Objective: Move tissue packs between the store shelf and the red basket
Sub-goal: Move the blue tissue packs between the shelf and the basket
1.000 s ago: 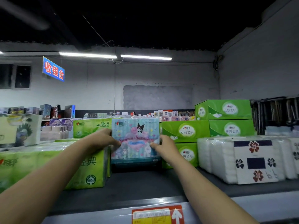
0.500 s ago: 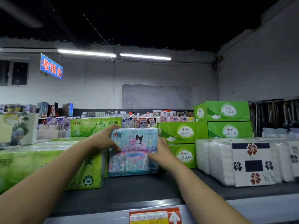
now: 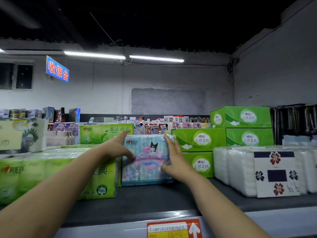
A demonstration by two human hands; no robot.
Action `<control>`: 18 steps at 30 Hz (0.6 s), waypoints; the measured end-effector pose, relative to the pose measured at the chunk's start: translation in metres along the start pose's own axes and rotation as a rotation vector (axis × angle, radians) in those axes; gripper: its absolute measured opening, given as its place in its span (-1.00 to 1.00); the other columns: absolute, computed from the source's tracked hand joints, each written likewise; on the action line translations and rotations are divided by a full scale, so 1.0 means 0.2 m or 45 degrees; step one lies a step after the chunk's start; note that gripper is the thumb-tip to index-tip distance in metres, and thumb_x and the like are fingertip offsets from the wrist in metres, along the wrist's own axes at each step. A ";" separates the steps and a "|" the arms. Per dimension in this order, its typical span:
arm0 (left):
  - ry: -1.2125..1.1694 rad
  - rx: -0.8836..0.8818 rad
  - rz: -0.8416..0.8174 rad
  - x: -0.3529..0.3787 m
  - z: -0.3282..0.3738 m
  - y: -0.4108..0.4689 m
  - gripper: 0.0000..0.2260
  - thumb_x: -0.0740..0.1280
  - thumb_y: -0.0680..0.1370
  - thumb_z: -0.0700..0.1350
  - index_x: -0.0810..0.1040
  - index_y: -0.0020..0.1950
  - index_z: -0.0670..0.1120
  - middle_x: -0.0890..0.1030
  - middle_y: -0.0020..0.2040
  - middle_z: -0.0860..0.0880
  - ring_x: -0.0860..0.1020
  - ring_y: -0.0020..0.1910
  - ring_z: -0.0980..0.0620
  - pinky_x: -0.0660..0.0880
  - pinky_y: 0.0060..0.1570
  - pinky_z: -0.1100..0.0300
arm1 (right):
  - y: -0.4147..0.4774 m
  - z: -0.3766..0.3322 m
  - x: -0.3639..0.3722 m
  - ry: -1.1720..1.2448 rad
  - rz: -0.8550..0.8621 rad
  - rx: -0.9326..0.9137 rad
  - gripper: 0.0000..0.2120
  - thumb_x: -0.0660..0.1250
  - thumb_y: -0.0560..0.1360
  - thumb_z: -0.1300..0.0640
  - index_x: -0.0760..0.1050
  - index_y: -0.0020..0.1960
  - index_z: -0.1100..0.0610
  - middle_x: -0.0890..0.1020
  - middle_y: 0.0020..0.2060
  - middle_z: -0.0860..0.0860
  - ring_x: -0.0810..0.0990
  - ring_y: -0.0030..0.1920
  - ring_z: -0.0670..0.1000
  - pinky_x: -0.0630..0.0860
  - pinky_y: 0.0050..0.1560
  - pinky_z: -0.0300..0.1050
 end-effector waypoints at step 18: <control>0.039 0.353 0.696 -0.15 0.01 -0.05 -0.93 0.37 0.51 -0.14 0.60 -0.09 -0.13 0.62 -0.11 -0.03 0.55 -0.12 -0.02 0.46 -0.14 0.18 | -0.05 -0.08 -0.10 -0.076 0.299 -0.169 -0.16 0.35 0.49 0.00 -0.16 0.54 -0.11 -0.31 0.51 -0.11 -0.06 0.42 -0.22 0.17 0.34 -0.20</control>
Point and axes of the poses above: each hand's wrist, its own y-axis towards the middle knuckle, its own x-axis out of the palm, z = x × y, the point moved 6 cm from there along y, towards the middle knuckle
